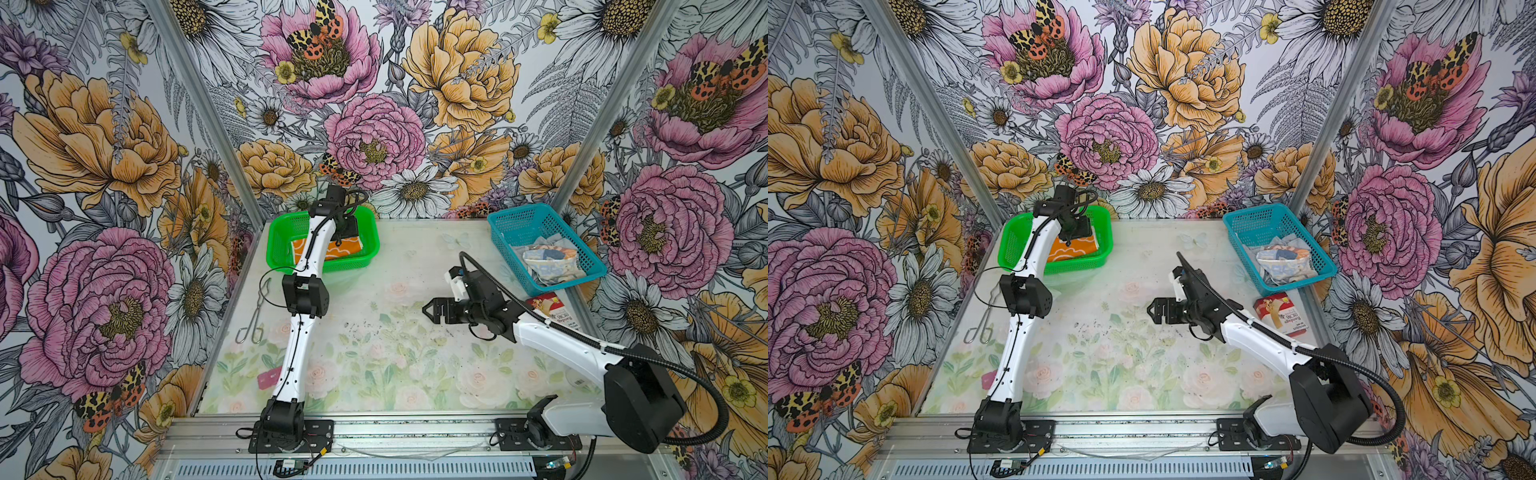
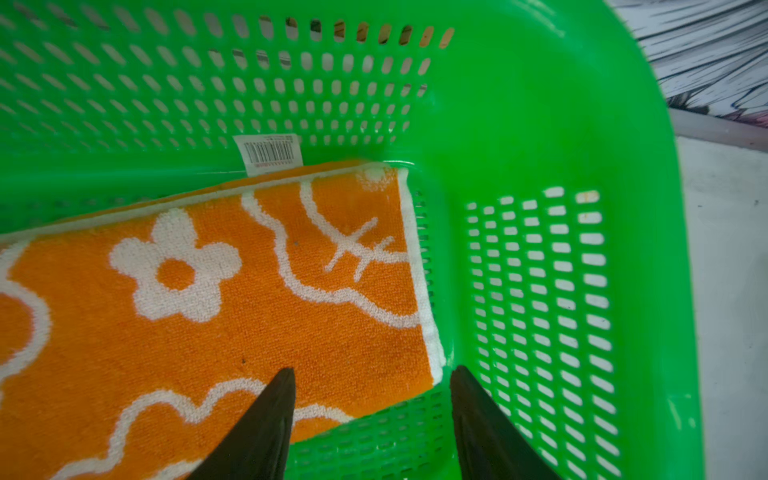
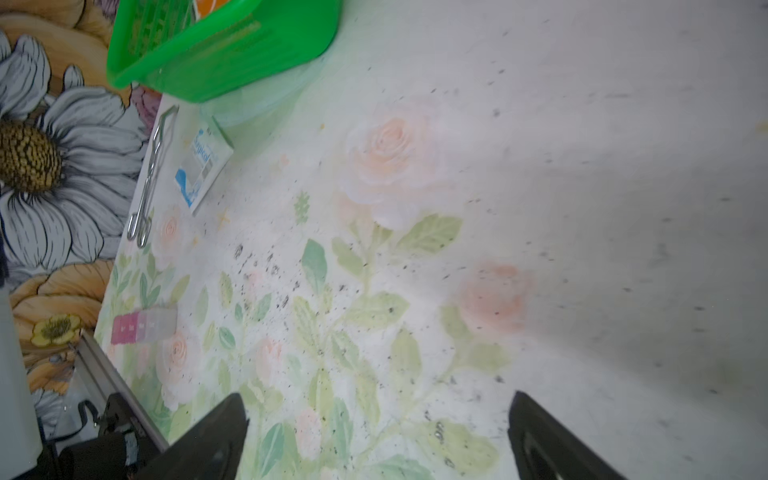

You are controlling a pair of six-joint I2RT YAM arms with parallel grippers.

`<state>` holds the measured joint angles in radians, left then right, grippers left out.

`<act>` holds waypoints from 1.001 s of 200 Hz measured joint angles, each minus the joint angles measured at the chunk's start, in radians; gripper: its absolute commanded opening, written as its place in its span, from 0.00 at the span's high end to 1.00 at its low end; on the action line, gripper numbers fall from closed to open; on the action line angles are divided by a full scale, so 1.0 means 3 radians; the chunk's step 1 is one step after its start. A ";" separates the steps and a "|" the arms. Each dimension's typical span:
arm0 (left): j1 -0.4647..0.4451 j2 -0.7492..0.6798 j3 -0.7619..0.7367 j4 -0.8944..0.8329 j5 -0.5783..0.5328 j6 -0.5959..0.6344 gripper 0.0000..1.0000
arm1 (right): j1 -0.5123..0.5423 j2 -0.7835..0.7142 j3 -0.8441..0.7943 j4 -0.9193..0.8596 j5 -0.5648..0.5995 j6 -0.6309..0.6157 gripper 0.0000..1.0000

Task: Fold and stack the towels
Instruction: 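Reach the right gripper into the teal basket while the left arm withdraws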

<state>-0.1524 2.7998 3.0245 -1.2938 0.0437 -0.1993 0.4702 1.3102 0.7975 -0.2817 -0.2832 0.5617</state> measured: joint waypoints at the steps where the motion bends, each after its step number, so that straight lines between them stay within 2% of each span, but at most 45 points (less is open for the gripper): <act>1: -0.0001 -0.0001 0.0001 0.0001 -0.0006 0.0003 0.32 | -0.0042 -0.0017 0.0000 -0.0017 -0.0001 -0.0006 0.01; 23: -0.0149 -0.0238 0.0006 -0.0010 -0.0187 0.0165 0.26 | -0.0540 -0.0271 0.0104 -0.0249 0.0072 -0.0102 0.02; 49: -0.0530 -0.0909 0.0003 -0.0008 -0.0243 0.0343 0.20 | -0.0867 -0.0397 0.0412 -0.0455 0.0088 -0.0242 0.02; 57: -0.0674 -0.1162 0.0000 -0.0005 -0.0247 0.0397 0.16 | -0.0984 -0.0411 0.0509 -0.0495 0.0080 -0.0271 0.02; 70: -0.0922 -0.1545 0.0000 0.0004 -0.0257 0.0481 0.02 | -0.1250 -0.0413 0.0646 -0.0534 0.0053 -0.0286 0.03; 99: -0.1472 -0.2106 -0.0005 -0.0057 -0.0219 0.0647 0.01 | -0.1887 -0.0336 0.0877 -0.0622 0.0014 -0.0275 0.03; 128: -0.1911 -0.2143 -0.0013 -0.0286 -0.0233 0.0776 0.02 | -0.2471 -0.0145 0.1041 -0.0673 -0.0006 -0.0203 0.04; 139: -0.2061 -0.2097 -0.0055 -0.0379 -0.0340 0.0853 0.01 | -0.2641 -0.0032 0.1119 -0.0690 0.0009 -0.0183 0.04; 152: -0.2220 -0.2122 -0.0299 -0.0422 -0.0637 0.0970 0.01 | -0.2789 0.0128 0.1233 -0.0708 -0.0009 -0.0181 0.04; 164: -0.2238 -0.2272 -0.0743 -0.0406 -0.0633 0.1025 0.01 | -0.2912 0.0313 0.1371 -0.0720 -0.0047 -0.0181 0.04; 172: -0.2136 -0.2413 -0.1073 -0.0408 -0.0490 0.1022 0.01 | -0.2976 0.0445 0.1460 -0.0716 -0.0078 -0.0182 0.04; 186: -0.1746 -0.2754 -0.1732 -0.0309 -0.0117 0.1010 0.01 | -0.3065 0.0683 0.1605 -0.0706 -0.0121 -0.0188 0.04; 200: -0.1228 -0.3276 -0.2619 0.0057 0.0203 0.0973 0.01 | -0.3085 0.0863 0.1673 -0.0660 -0.0132 -0.0196 0.04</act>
<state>-0.5209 1.8172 2.2387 -1.2766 0.1047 0.0925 -0.4553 1.5692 1.2995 -0.4797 -0.3229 0.5030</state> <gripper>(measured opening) 0.986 0.963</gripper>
